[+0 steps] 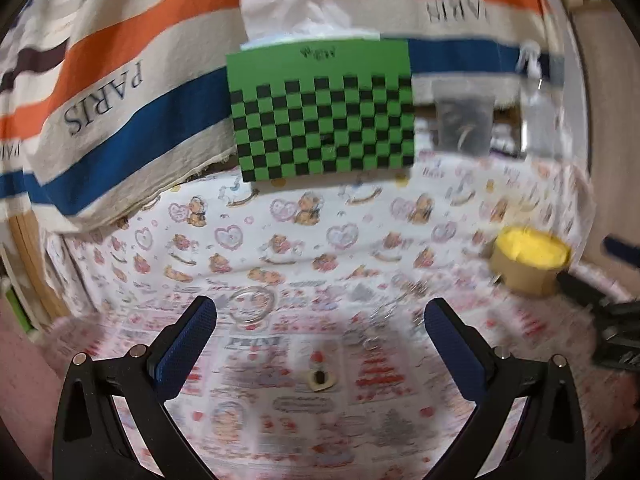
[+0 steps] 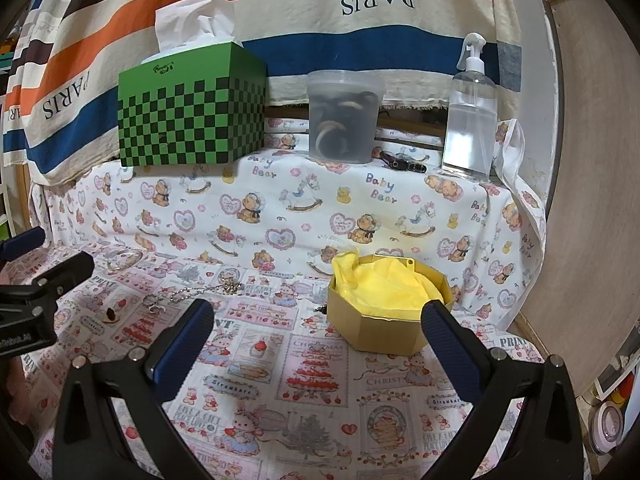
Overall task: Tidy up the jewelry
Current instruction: 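Lower the left tool onto the gold heart pendant and close it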
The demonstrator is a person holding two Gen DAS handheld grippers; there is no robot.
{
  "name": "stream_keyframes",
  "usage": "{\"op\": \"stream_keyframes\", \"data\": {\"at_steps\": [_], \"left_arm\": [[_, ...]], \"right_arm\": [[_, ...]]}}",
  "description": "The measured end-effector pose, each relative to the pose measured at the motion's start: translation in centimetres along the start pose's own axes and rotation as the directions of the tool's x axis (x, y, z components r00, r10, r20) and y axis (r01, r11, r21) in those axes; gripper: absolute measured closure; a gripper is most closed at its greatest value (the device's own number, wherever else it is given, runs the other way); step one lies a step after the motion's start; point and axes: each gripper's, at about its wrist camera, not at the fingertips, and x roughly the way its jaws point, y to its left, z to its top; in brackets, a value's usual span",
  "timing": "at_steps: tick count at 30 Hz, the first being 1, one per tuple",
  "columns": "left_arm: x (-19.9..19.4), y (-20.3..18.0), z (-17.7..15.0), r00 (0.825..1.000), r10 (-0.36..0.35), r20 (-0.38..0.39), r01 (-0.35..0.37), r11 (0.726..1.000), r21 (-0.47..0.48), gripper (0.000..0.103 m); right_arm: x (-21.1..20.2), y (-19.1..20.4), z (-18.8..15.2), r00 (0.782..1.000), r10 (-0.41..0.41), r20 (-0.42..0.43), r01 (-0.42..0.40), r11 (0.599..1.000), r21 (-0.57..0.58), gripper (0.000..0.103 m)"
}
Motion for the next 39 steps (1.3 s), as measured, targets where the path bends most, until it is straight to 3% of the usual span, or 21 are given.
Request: {"op": "stream_keyframes", "data": {"at_steps": [2,5,7,11,13,15,16,19,21,23,26,31,34,38,39], "left_arm": [[0.5,1.2,0.7,0.997,-0.061,-0.053,0.06,0.998,-0.033,0.0],[0.6,4.4,0.5,0.979,-0.202,-0.014,0.196,0.962,-0.189,0.0],[1.8,5.2,0.4,0.976,-0.203,-0.074,0.181,0.955,-0.233,0.0],[4.8,5.5,-0.5,0.939,-0.276,-0.204,0.216,0.937,-0.275,0.005],[6.0,5.1,-1.0,0.923,-0.277,-0.267,0.212,0.945,-0.248,0.035],[7.0,4.7,-1.7,0.906,-0.279,-0.319,0.202,0.946,-0.255,0.058],[7.4,4.6,-2.1,0.894,-0.29,-0.341,0.202,0.941,-0.27,0.065],[8.1,4.3,-2.7,0.87,-0.313,-0.381,0.212,0.935,-0.284,0.067],[8.2,4.1,-2.8,0.871,-0.29,-0.396,0.191,0.944,-0.27,0.068],[8.3,4.2,-2.8,0.869,-0.287,-0.402,0.187,0.944,-0.27,0.072],[8.6,4.1,-3.0,0.864,-0.287,-0.413,0.19,0.947,-0.261,0.072],[8.4,3.3,-3.0,0.863,-0.279,-0.422,0.207,0.956,-0.209,0.072],[8.7,2.4,-3.1,0.867,-0.191,-0.46,0.149,0.981,-0.127,0.072],[8.5,1.3,-3.3,0.892,-0.105,-0.44,0.099,0.994,-0.037,0.072],[8.5,1.2,-3.3,0.895,-0.102,-0.434,0.1,0.995,-0.028,0.078]], "right_arm": [[-0.5,-0.6,0.1,0.999,-0.003,0.039,0.001,0.999,0.042,0.0],[-1.3,-1.6,0.3,0.995,-0.039,0.087,0.03,0.995,0.1,0.0],[-1.7,-2.2,0.3,0.994,-0.07,0.082,0.057,0.986,0.156,0.0],[-1.9,-3.0,0.7,0.998,-0.016,0.057,0.004,0.978,0.208,0.0],[-1.6,-2.9,0.7,0.999,-0.013,0.031,0.007,0.982,0.189,0.0],[-1.4,-2.8,0.5,1.0,-0.012,0.016,0.009,0.984,0.177,0.0],[-1.2,-2.7,0.4,1.0,-0.004,-0.001,0.004,0.986,0.168,0.0],[-0.3,-2.1,0.3,0.997,0.034,-0.071,-0.025,0.993,0.113,0.005],[0.4,-1.8,0.1,0.988,0.063,-0.139,-0.051,0.995,0.09,0.006],[1.5,-1.7,0.0,0.966,0.125,-0.227,-0.11,0.991,0.077,0.013],[2.3,-2.4,-0.4,0.948,0.145,-0.282,-0.114,0.986,0.123,0.019],[2.8,-2.3,-0.7,0.954,0.086,-0.287,-0.06,0.993,0.098,0.021],[2.8,-2.3,-0.6,0.954,0.063,-0.292,-0.043,0.996,0.074,0.021],[2.5,-2.6,-0.2,0.959,0.041,-0.281,-0.024,0.998,0.063,0.021],[2.5,-2.7,-0.2,0.961,0.034,-0.274,-0.016,0.998,0.065,0.021]]}}
